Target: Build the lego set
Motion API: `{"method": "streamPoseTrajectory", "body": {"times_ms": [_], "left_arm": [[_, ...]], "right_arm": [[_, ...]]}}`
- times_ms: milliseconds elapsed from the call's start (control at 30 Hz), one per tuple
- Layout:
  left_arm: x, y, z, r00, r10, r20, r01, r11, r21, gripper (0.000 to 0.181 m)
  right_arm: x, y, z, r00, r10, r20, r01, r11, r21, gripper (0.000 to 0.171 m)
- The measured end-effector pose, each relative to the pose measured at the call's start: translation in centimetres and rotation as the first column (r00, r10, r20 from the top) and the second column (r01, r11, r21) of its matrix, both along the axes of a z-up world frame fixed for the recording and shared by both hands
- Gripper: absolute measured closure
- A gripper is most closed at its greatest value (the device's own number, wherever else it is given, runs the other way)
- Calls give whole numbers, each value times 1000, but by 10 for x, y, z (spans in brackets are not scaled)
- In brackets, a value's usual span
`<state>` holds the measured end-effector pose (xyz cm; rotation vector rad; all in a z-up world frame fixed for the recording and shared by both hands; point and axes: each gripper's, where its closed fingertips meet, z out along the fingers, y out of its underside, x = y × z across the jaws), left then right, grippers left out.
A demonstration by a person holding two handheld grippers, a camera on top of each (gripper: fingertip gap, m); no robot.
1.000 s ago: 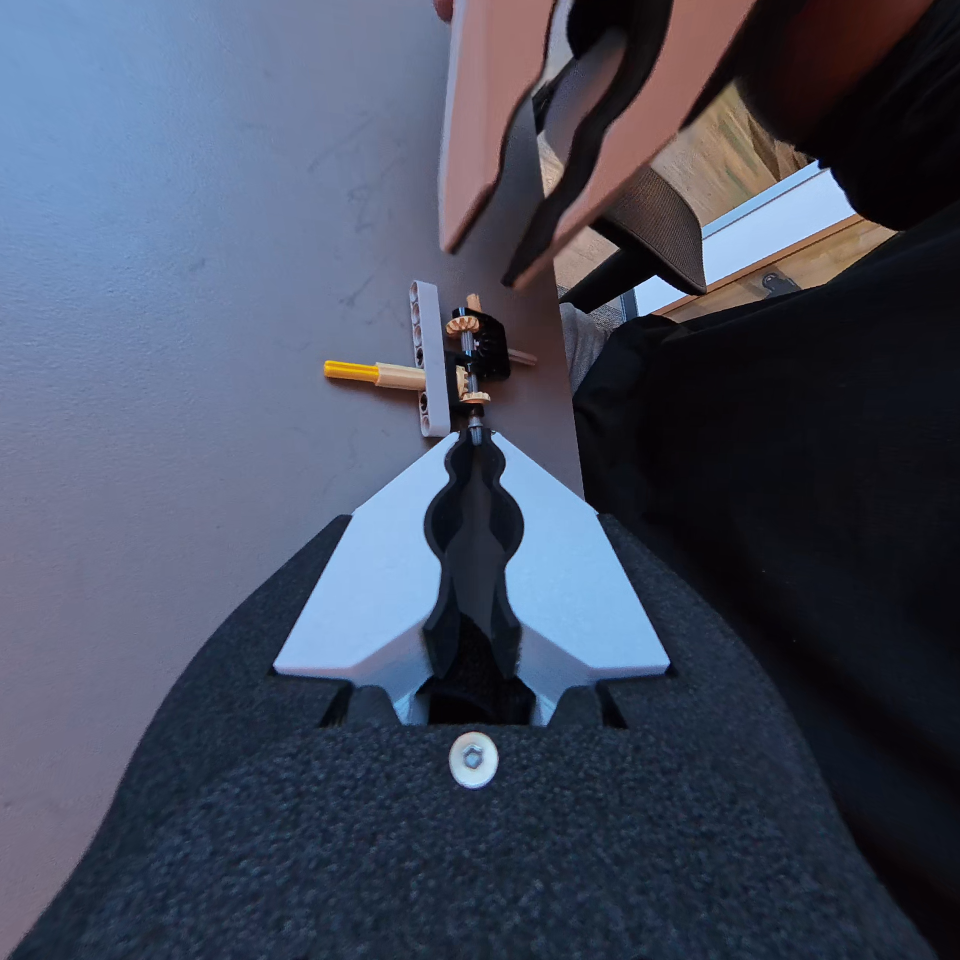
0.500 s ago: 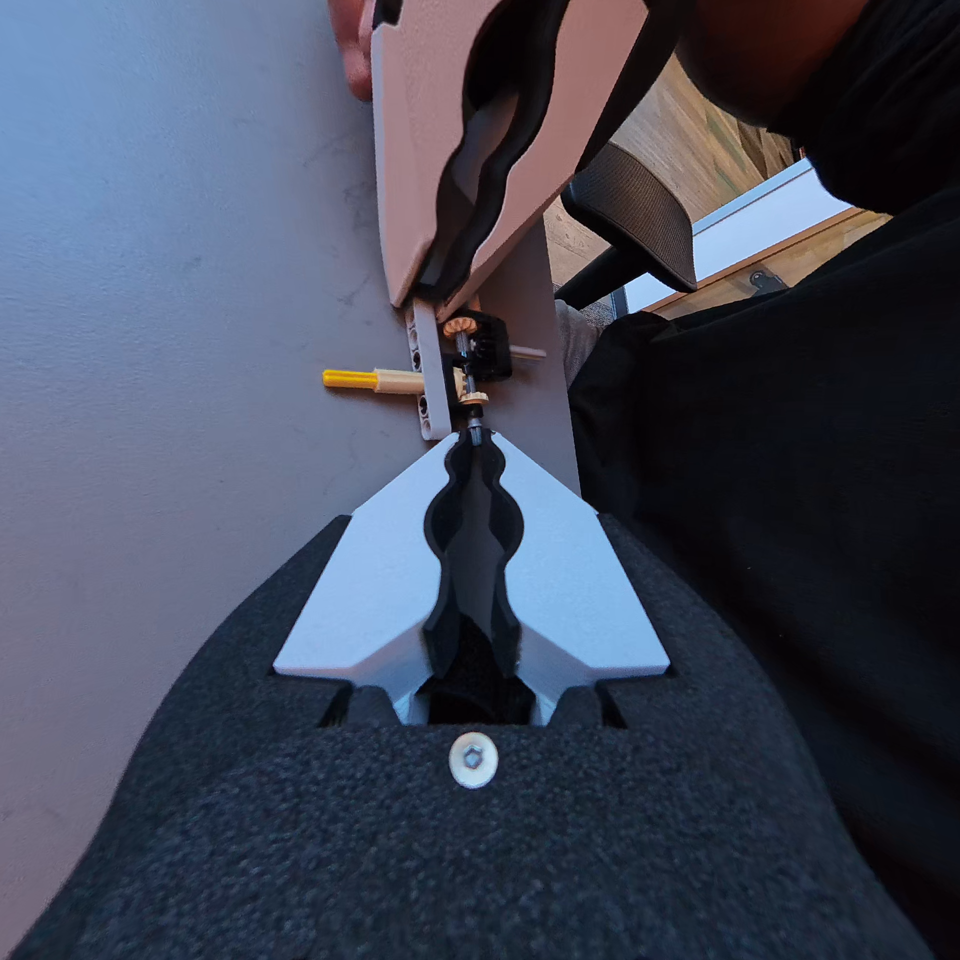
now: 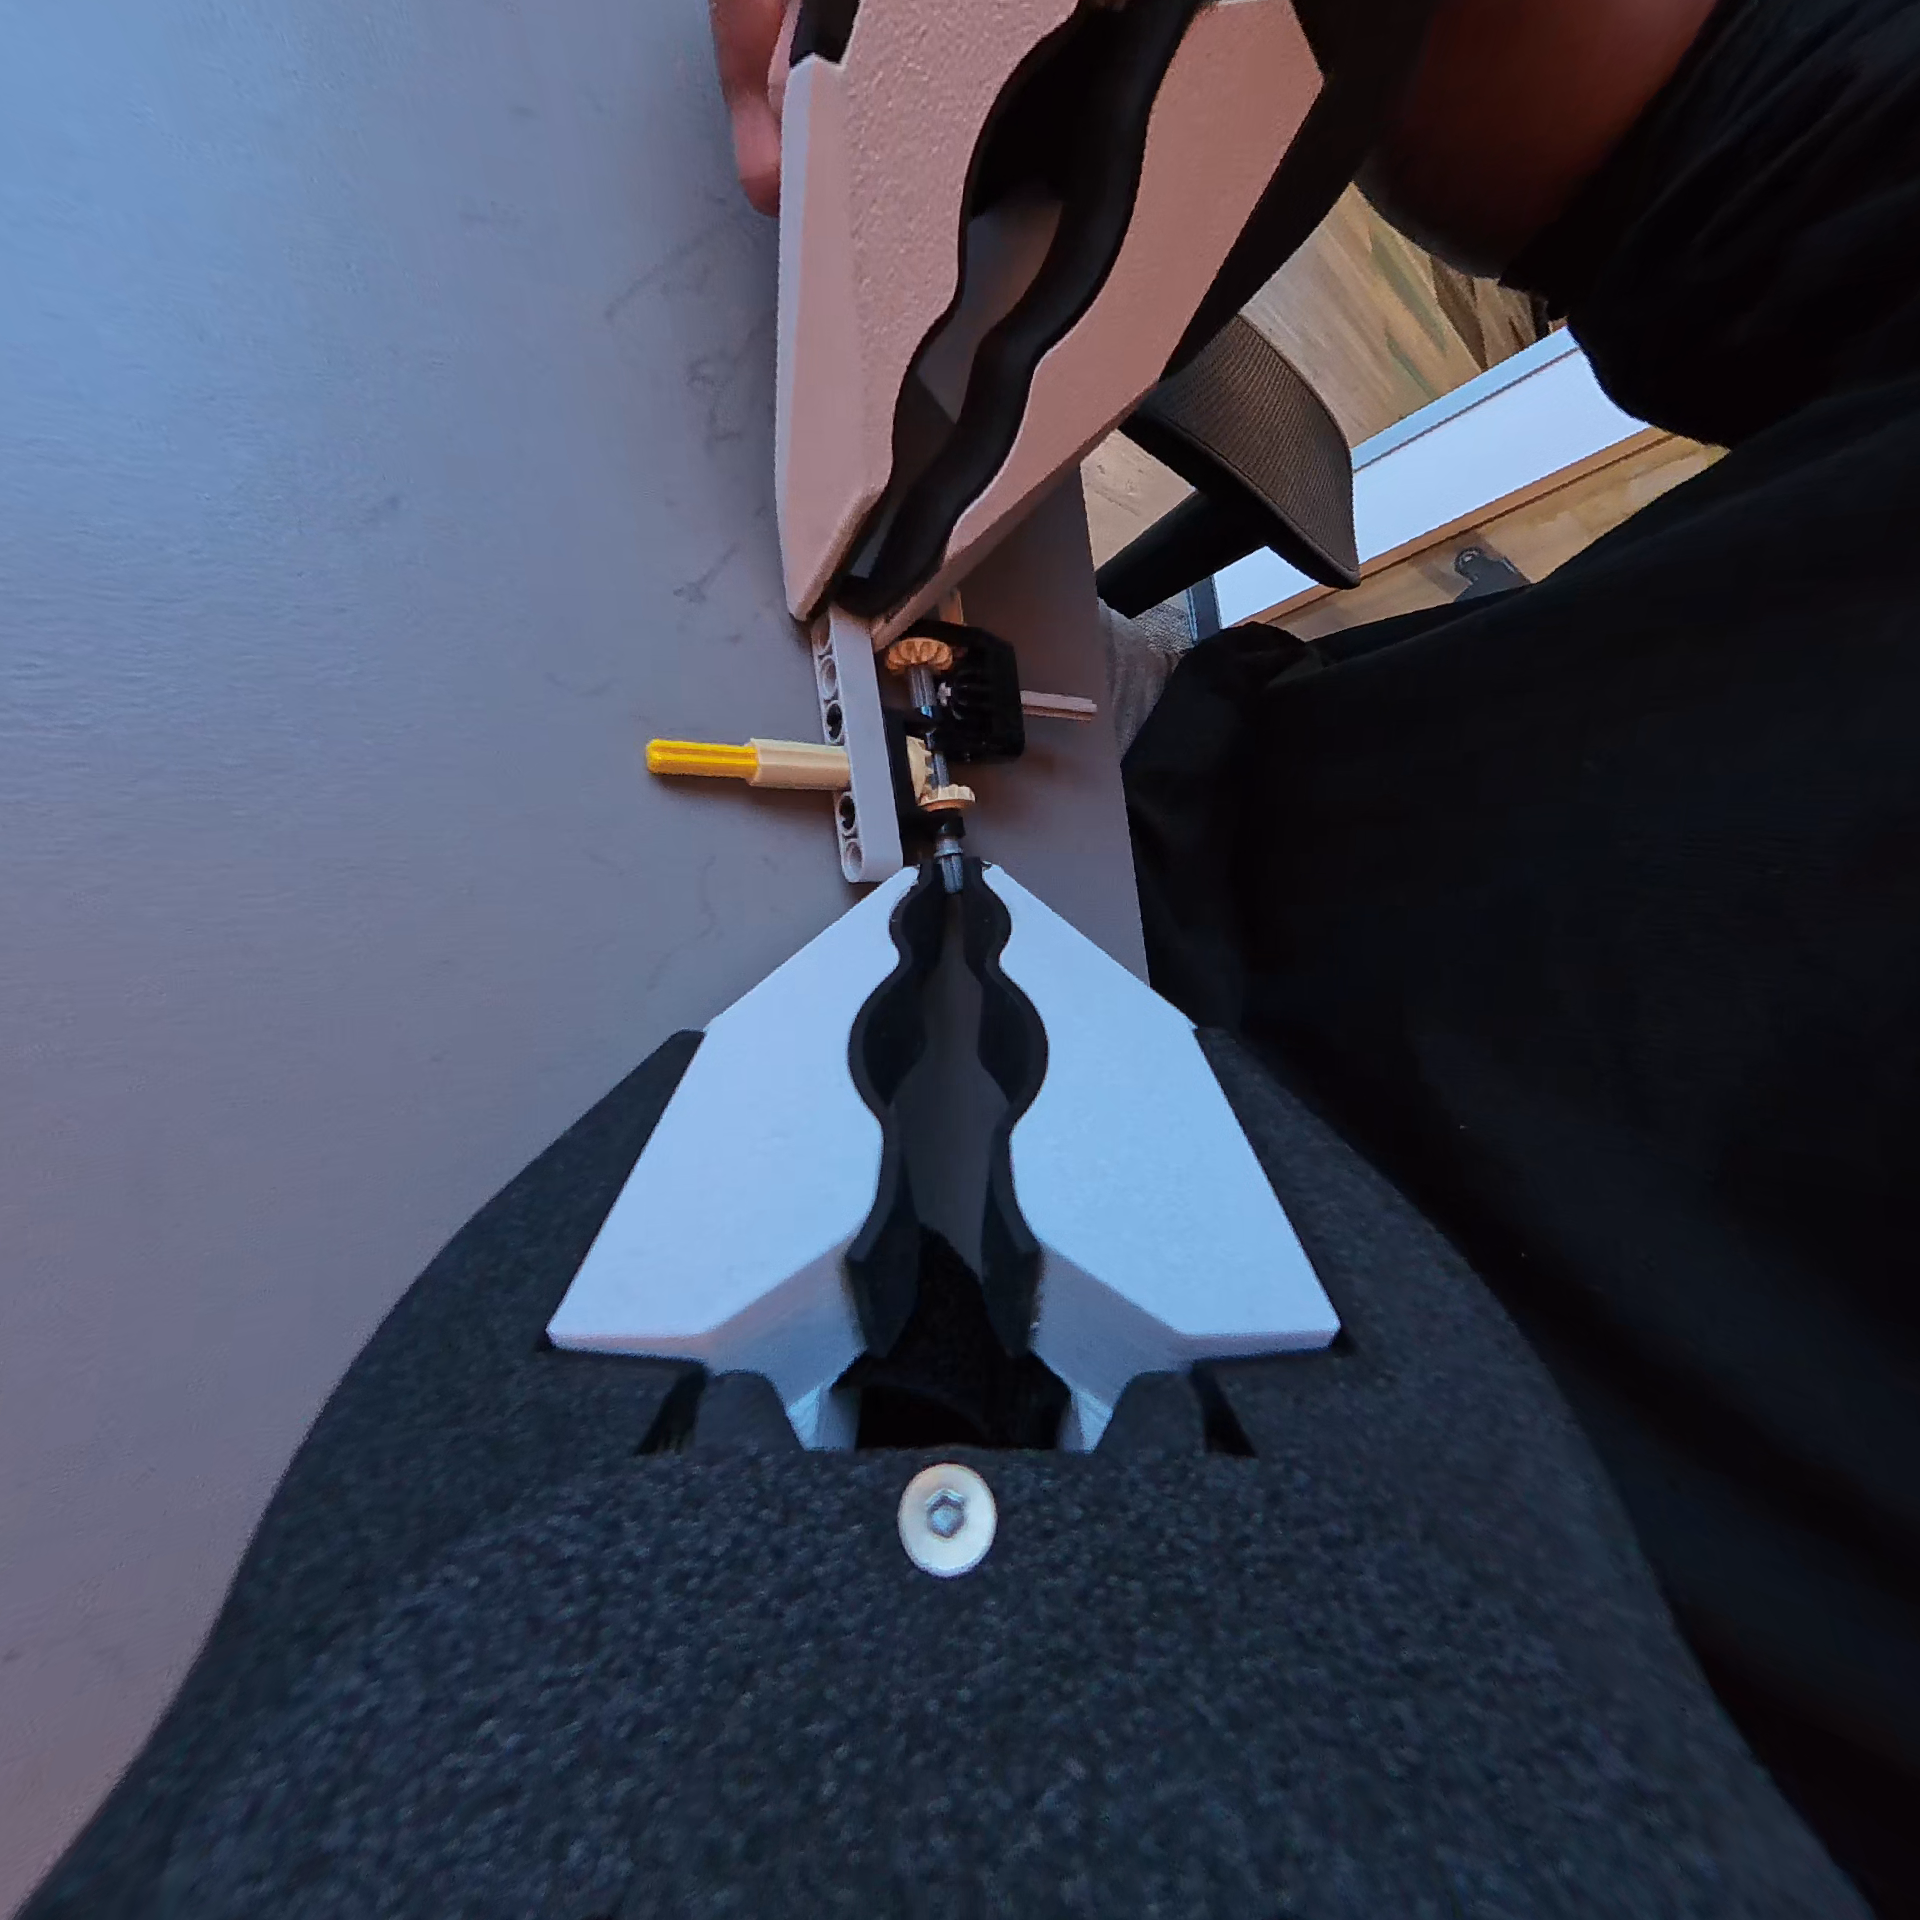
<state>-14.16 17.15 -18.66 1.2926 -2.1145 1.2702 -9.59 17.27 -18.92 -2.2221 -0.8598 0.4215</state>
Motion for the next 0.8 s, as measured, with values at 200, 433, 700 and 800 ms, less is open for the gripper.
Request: {"method": "streamPoseTrajectory", "body": {"times_ms": [200, 433, 700, 800], "left_arm": [[0, 0, 0, 1000, -3, -3, 3, 1000, -2, 181], [0, 0, 0, 1000, -5, -5, 5, 1000, -3, 181], [0, 0, 0, 1000, -11, 11, 11, 1000, 11, 181], [1, -1, 0, 999, -17, 44, 16, 999, 28, 181]], "right_arm": [[0, 1, 0, 1000, -3, 23, 3, 1000, -1, 165], [-1, 1, 0, 1000, -6, 7, 6, 1000, -5, 165], [-1, 2, 0, 1000, -10, -22, 10, 1000, -2, 165], [-1, 1, 0, 1000, -16, -18, 16, 1000, 12, 165]]}}
